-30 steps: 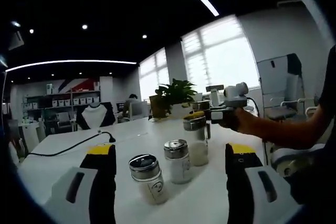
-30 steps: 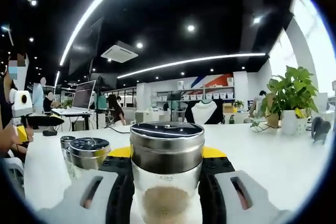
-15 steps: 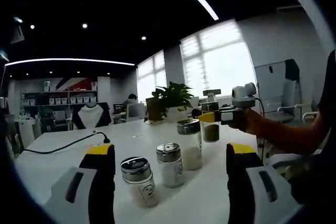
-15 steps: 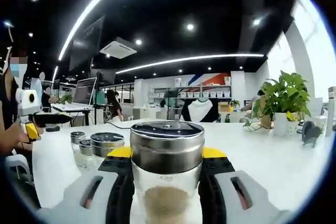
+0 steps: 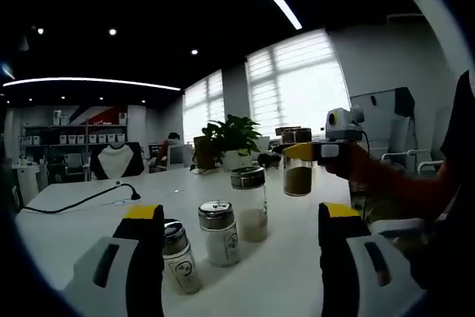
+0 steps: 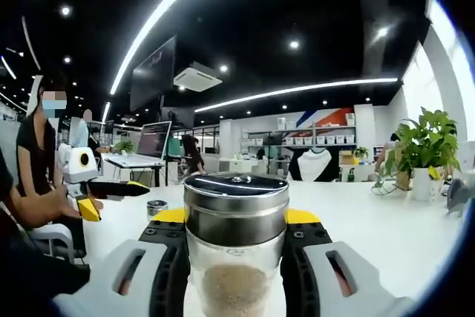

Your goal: Rotate the seasoning bottle until the label or dispensing opening points toward the visible target arrow and the bottle remains upright within the marked orientation range

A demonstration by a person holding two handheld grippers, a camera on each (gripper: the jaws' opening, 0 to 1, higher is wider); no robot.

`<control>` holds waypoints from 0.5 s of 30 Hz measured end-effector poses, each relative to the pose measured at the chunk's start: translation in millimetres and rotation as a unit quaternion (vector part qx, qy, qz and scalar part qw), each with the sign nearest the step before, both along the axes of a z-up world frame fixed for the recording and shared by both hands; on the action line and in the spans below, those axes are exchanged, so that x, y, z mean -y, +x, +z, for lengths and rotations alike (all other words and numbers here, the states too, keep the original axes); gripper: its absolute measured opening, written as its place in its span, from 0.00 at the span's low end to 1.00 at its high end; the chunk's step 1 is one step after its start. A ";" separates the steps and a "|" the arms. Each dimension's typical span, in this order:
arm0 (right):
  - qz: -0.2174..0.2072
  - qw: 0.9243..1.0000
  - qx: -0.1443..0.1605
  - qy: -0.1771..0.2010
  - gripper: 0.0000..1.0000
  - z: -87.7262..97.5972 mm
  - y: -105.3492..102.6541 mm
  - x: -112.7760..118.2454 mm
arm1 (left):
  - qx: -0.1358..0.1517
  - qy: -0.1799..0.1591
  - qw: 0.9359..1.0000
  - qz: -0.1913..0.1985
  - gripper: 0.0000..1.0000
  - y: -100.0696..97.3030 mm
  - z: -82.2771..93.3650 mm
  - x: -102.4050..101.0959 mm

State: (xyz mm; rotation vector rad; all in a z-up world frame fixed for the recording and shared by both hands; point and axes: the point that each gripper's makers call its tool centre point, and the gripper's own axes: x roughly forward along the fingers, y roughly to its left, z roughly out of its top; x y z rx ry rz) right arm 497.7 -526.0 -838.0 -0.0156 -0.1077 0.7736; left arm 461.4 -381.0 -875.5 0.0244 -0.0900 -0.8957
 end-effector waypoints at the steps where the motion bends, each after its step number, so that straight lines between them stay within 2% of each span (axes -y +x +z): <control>1: 0.010 1.000 0.001 -0.002 0.45 0.2 -3.5 -4.5 | -0.003 -0.007 1.000 -0.004 0.89 -0.8 1.1 1.2; 3: 0.026 1.000 0.000 -0.001 0.45 0.5 -9.4 -13.1 | -0.008 -0.021 1.000 -0.010 0.90 -2.2 3.5 3.2; 6: 0.046 0.999 -0.008 0.008 0.45 -1.9 -13.4 -23.4 | -0.018 -0.036 0.999 -0.019 0.98 -4.2 4.0 7.1; 11: 0.071 0.997 -0.022 0.007 0.45 -12.2 -18.6 -43.6 | -0.026 -0.032 0.999 -0.027 0.99 -8.8 -3.8 17.1; 13: 0.082 0.996 -0.024 0.006 0.45 -14.4 -21.9 -51.2 | -0.026 -0.028 0.999 -0.038 0.97 -12.8 -5.4 23.1; 15: 0.094 0.995 -0.025 0.009 0.45 -14.8 -26.3 -59.1 | -0.032 -0.024 0.997 -0.060 0.90 -20.6 -9.8 31.4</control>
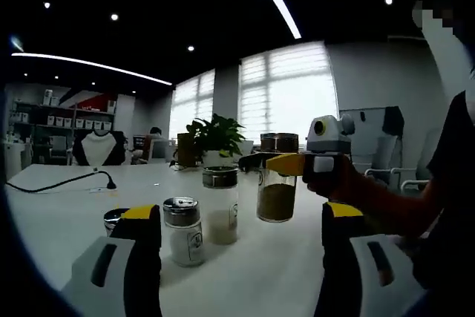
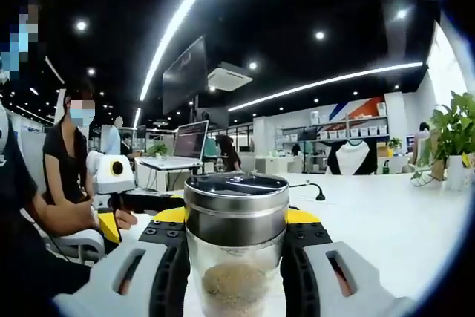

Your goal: Rotate the seasoning bottle until the label or dispensing opening points toward the visible target arrow and the bottle remains upright within the marked orientation range

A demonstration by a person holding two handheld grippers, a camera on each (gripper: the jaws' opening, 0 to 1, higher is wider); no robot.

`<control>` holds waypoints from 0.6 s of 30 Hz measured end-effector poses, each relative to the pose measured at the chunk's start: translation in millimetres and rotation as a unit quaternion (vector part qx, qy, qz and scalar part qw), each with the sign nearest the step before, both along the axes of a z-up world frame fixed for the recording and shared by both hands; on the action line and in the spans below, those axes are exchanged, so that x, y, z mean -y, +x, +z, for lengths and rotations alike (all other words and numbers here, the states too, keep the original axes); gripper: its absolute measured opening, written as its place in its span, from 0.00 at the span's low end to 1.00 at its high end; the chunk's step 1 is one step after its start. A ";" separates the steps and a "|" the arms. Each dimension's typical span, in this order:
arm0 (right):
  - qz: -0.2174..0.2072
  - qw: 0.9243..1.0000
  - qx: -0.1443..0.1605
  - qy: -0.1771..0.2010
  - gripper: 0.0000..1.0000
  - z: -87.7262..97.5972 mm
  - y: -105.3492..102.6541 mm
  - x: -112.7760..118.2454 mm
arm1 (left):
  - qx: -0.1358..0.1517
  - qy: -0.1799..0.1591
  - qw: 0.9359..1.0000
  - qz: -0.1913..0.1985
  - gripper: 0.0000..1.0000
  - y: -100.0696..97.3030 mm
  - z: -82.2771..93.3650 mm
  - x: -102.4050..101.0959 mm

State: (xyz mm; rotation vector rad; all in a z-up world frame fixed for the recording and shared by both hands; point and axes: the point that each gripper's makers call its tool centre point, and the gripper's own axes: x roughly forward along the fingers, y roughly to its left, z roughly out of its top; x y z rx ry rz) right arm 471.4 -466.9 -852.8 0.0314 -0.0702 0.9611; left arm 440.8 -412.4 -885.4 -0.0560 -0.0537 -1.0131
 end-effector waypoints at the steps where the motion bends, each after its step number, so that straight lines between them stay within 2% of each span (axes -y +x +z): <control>1: 0.004 1.000 -0.001 0.001 0.45 0.1 -1.8 -2.8 | -0.002 -0.002 1.000 -0.003 0.87 -1.0 -1.3 1.9; 3: 0.013 1.000 -0.002 0.004 0.45 0.2 -5.7 -8.8 | -0.005 0.002 1.000 -0.012 0.86 -3.1 -6.6 7.2; 6: 0.025 1.000 0.000 -0.001 0.45 -2.0 -11.3 -19.0 | -0.002 0.026 0.999 -0.032 0.71 -11.7 -16.6 16.7; 9: 0.039 0.999 -0.001 -0.009 0.45 -6.9 -15.4 -30.9 | -0.004 0.023 0.999 -0.042 0.62 -15.4 -20.3 23.8; 12: 0.050 0.999 -0.003 -0.013 0.45 -11.1 -20.2 -40.7 | -0.010 0.019 0.998 -0.053 0.58 -19.1 -21.5 27.1; 18: 0.069 0.997 -0.001 -0.017 0.45 -15.6 -31.8 -54.3 | -0.018 0.009 0.998 -0.067 0.57 -27.0 -18.2 29.2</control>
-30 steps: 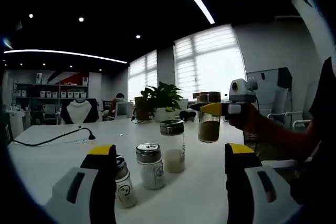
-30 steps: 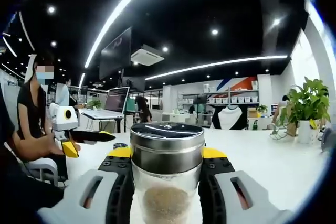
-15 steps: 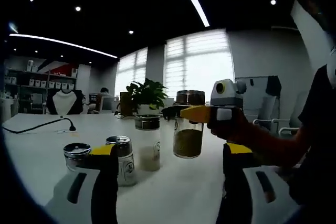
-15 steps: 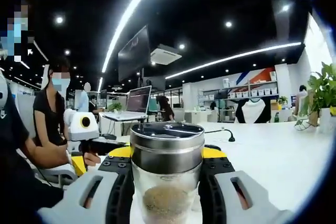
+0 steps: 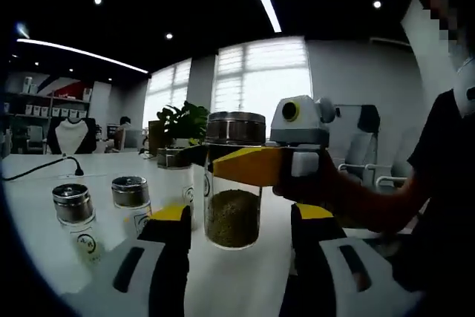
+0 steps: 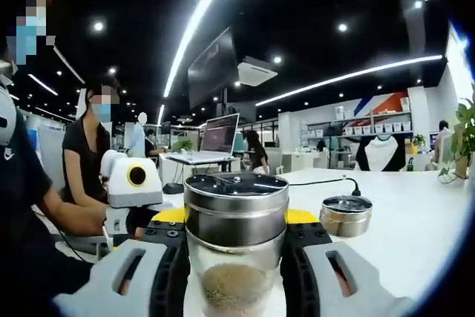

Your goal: Rotate the seasoning bottle until the label or dispensing opening points toward the visible target arrow and the bottle remains upright within the marked orientation range

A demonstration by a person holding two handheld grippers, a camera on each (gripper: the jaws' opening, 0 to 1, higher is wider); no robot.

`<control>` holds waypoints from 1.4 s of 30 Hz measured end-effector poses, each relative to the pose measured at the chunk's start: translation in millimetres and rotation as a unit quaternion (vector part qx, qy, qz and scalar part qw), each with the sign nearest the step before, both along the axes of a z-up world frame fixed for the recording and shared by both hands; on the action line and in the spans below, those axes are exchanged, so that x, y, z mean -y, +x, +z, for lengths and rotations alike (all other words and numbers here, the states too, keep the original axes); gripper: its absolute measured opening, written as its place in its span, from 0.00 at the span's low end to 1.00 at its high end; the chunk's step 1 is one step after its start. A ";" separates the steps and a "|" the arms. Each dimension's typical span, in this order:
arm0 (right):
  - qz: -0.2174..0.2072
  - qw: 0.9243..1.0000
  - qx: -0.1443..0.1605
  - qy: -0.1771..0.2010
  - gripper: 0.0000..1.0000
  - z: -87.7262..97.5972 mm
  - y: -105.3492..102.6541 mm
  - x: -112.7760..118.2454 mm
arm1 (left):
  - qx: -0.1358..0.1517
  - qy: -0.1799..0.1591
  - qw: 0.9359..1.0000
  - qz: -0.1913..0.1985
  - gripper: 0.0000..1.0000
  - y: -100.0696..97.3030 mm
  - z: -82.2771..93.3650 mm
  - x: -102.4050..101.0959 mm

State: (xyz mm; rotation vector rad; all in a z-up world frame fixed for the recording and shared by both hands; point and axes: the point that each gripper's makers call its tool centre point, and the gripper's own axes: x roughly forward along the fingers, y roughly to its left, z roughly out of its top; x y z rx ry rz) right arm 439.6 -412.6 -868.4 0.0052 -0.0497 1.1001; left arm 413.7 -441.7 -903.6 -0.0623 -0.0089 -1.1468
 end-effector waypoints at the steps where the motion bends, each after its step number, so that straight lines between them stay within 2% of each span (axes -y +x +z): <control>1: 0.005 1.000 0.002 -0.001 0.45 -0.5 -2.3 -2.4 | 0.001 0.000 1.000 0.000 0.57 -1.0 0.4 0.0; 4: 0.028 1.000 0.007 -0.001 0.45 -1.0 -12.7 -11.2 | -0.004 -0.004 1.000 0.000 0.58 -5.5 0.5 -1.0; 7: 0.047 0.998 0.031 -0.006 0.45 1.9 -22.8 -20.0 | -0.005 -0.012 1.000 0.002 0.57 -10.5 3.5 -1.9; 13: 0.027 0.999 0.017 0.001 0.45 1.0 -17.1 -19.4 | 0.003 0.004 1.000 0.026 0.57 -13.2 -4.3 -1.0; 15: 0.036 0.999 0.019 -0.005 0.45 -1.8 -21.7 -17.6 | 0.011 0.018 0.999 0.041 0.57 -10.4 -7.6 -1.3; 17: 0.041 0.999 0.021 0.001 0.45 -1.7 -24.4 -16.4 | 0.011 0.014 0.999 0.043 0.56 -9.0 -7.5 0.1; 20: 0.056 0.998 0.022 0.009 0.45 -2.2 -29.4 -15.4 | 0.003 0.006 0.999 0.040 0.55 -6.9 -7.7 3.7; 23: 0.062 0.998 0.016 0.008 0.45 -4.3 -29.0 -15.5 | 0.025 0.025 0.999 0.031 0.55 -3.8 -10.3 9.3; 25: 0.068 0.998 0.012 0.007 0.45 -5.2 -26.6 -16.0 | 0.027 0.017 0.999 0.024 0.55 -0.7 -8.1 10.5; 27: 0.070 0.997 0.010 0.013 0.45 -4.3 -22.9 -17.1 | 0.021 0.009 1.000 0.016 0.49 4.7 -6.3 10.9; 32: 0.086 0.996 -0.003 0.026 0.45 -4.7 -17.9 -23.2 | 0.027 0.006 1.000 0.004 0.44 14.6 -6.6 10.5; 38: 0.090 0.996 0.000 0.023 0.45 -3.8 -19.6 -24.3 | 0.020 -0.008 1.000 -0.012 0.44 12.1 -6.7 9.5; 42: 0.095 0.995 0.007 0.022 0.45 -1.7 -21.3 -25.9 | 0.015 0.000 1.000 -0.012 0.47 13.4 -8.8 9.6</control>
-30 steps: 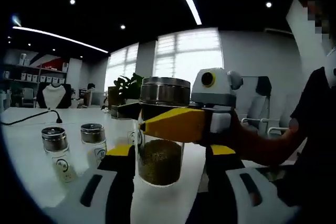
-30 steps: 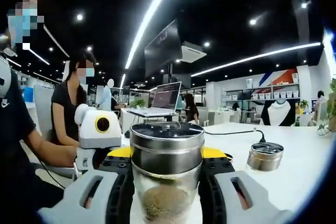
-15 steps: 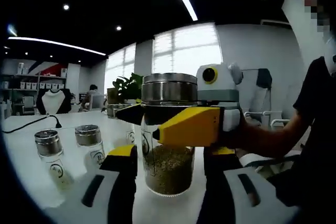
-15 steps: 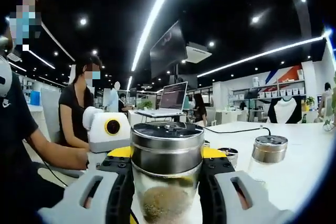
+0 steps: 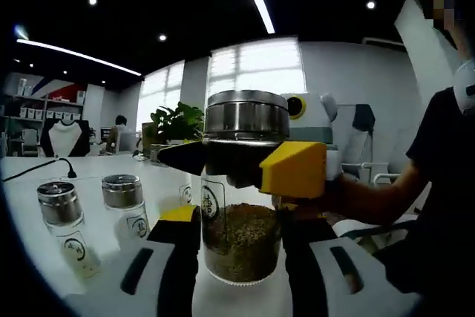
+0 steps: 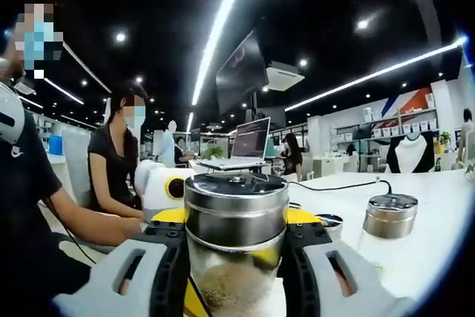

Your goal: Rotate the seasoning bottle until the label or dispensing opening points toward the visible target arrow and the bottle remains upright within the marked orientation range

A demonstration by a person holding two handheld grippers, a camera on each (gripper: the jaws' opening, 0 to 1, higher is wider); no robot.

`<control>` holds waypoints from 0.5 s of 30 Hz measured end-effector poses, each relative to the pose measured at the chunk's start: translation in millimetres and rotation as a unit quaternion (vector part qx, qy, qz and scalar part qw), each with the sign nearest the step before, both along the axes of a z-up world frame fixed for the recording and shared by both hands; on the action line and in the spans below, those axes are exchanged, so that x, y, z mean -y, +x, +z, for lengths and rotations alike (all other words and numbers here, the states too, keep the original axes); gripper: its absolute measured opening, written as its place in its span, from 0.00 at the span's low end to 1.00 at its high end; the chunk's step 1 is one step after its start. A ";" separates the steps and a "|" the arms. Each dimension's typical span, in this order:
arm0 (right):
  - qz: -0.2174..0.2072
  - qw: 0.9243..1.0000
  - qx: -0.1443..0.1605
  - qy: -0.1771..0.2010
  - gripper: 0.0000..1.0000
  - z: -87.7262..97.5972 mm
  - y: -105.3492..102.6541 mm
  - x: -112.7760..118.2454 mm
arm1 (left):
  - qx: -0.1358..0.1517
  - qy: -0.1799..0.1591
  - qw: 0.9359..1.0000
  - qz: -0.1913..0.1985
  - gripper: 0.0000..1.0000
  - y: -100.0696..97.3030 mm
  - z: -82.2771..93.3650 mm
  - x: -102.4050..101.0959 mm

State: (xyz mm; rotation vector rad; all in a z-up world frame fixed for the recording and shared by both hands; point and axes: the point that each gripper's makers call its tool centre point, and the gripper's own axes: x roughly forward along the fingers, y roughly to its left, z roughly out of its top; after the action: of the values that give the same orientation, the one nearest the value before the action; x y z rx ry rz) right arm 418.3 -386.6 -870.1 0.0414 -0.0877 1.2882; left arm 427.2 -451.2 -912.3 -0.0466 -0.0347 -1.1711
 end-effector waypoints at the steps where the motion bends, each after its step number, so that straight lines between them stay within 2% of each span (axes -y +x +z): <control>1: 0.004 1.000 0.001 -0.001 0.45 0.4 -0.5 -1.0 | -0.002 -0.001 1.000 -0.004 0.46 0.4 0.0 -0.7; 3: 0.008 1.000 0.000 0.001 0.45 -0.6 -0.6 -2.2 | -0.015 -0.002 1.000 -0.009 0.45 -0.6 -1.5 -0.2; 5: 0.007 1.000 -0.004 0.005 0.45 -1.6 0.8 -1.5 | -0.013 0.006 1.000 0.000 0.45 -1.0 -3.1 0.5; 7: -0.003 0.999 -0.027 0.021 0.45 -1.3 4.8 1.3 | -0.011 0.011 1.000 0.008 0.44 -0.3 -3.2 0.1; 8: -0.010 0.999 -0.036 0.027 0.45 -1.3 7.6 3.0 | 0.003 0.026 0.999 0.032 0.44 3.1 -2.9 -3.1; 10: -0.014 0.999 -0.035 0.025 0.45 -1.5 8.4 3.3 | 0.010 0.043 0.997 0.057 0.44 5.8 -4.1 -6.5; 11: -0.018 0.999 -0.034 0.024 0.45 -1.4 8.4 3.2 | 0.026 0.054 0.996 0.071 0.44 6.6 -3.6 -8.0; 15: -0.038 0.999 -0.020 0.015 0.45 1.6 7.8 1.1 | 0.055 0.072 0.990 0.110 0.44 9.0 -0.9 -11.5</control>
State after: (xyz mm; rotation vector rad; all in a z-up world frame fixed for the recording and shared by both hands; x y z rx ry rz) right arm 426.1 -387.7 -868.6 0.0896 -0.0737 1.2094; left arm 436.2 -439.7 -913.3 0.1472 -0.0511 -0.9523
